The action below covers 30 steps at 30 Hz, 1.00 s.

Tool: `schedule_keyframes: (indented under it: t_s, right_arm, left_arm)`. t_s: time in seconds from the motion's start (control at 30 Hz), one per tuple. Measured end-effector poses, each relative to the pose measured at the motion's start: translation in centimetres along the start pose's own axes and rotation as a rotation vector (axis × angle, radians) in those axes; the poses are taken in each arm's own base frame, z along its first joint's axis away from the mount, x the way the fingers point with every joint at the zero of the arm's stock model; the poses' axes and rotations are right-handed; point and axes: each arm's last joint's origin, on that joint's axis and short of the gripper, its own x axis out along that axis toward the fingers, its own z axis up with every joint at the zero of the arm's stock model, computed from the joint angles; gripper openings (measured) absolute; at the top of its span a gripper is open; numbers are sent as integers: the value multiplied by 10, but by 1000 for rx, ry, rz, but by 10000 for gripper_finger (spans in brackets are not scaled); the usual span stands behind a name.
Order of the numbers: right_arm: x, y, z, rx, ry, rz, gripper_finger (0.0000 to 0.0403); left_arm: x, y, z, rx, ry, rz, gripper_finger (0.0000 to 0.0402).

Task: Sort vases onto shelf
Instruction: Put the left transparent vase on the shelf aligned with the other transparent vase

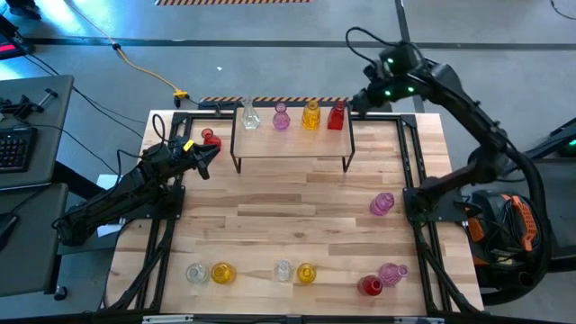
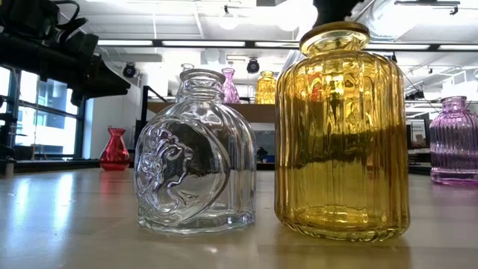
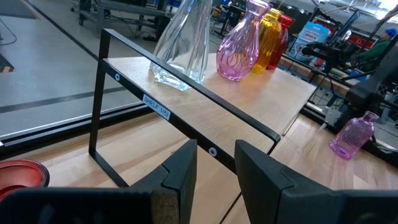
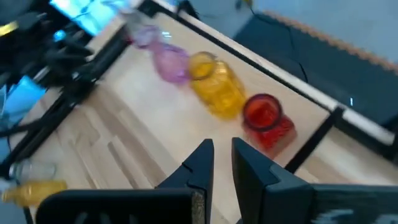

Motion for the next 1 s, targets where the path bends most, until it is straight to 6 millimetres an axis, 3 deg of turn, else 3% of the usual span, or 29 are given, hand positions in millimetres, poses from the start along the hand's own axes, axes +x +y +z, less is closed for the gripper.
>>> schedule_keyframes:
  t_s: [0.23, 0.5, 0.77, 1.0]
  right_arm:
    - [-42, 31, -18, -296, -120, 93, 37]
    - [-69, 50, -40, -482, -199, 183, 37]
    - [-61, 22, -106, -453, -393, 286, 37]
    - [-27, 0, -169, -478, -532, 400, 37]
  left_arm:
    - [0, 0, 0, 0, 0, 0, 101]
    - [0, 0, 0, 0, 0, 0, 101]
    - [0, 0, 0, 0, 0, 0, 101]
    - [0, 0, 0, 0, 0, 0, 101]
